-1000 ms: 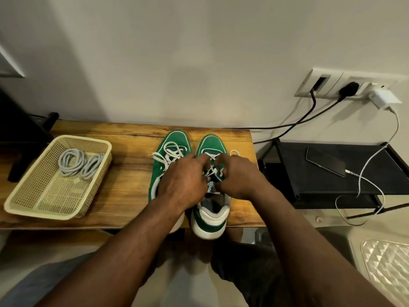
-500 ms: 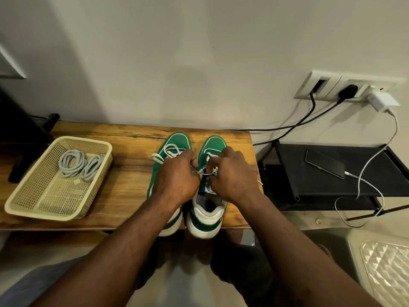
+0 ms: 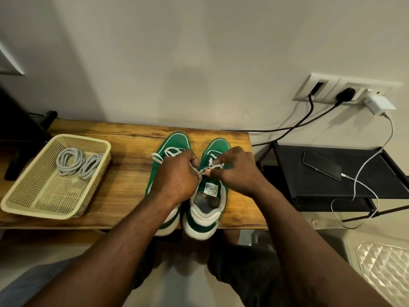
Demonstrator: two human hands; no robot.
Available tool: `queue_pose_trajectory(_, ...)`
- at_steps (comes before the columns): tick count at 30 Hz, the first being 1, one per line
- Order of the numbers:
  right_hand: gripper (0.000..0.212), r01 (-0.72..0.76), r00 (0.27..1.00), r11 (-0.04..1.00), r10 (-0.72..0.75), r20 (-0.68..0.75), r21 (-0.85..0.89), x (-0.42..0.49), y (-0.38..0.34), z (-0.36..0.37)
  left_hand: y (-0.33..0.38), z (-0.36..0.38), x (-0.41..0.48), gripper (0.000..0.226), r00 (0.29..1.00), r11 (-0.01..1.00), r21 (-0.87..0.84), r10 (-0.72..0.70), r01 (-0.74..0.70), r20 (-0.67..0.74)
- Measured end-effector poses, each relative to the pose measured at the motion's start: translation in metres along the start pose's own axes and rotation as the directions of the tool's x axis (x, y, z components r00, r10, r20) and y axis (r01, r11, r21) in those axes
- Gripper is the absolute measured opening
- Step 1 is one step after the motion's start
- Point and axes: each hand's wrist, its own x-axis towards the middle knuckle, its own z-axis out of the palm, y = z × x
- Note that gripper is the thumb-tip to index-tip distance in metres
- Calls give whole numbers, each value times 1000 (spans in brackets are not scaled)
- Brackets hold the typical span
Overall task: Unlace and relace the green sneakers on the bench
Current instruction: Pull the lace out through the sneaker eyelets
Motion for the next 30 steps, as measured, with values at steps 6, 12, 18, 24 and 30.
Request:
queue_pose_trajectory(6, 24, 155, 988, 951, -147, 49, -267, 0, -14, 19, -2, -2, 1, 24, 999, 998, -52, -47, 47, 1)
queue_pose_trajectory(12, 13, 133, 991, 976, -127, 50, -172, 2, -3, 22, -5, -2, 3, 28, 998, 995, -88, -54, 57, 33)
queue_pose_trajectory(18, 4, 59, 990, 941, -98, 101, 333, -4, -15, -10, -4, 0, 2, 27, 997, 998, 9, -65, 66, -49)
queue_pose_trajectory(24, 22, -25, 998, 853, -8, 61, 521, -10, 12, -42, -6, -3, 4, 26, 996, 996, -41, -85, 84, -18)
queue_pose_trajectory(30, 50, 39, 999, 984, -44, -29, -176, 0, -3, -1, -5, -1, 4, 27, 994, 986, -126, -111, 111, 5)
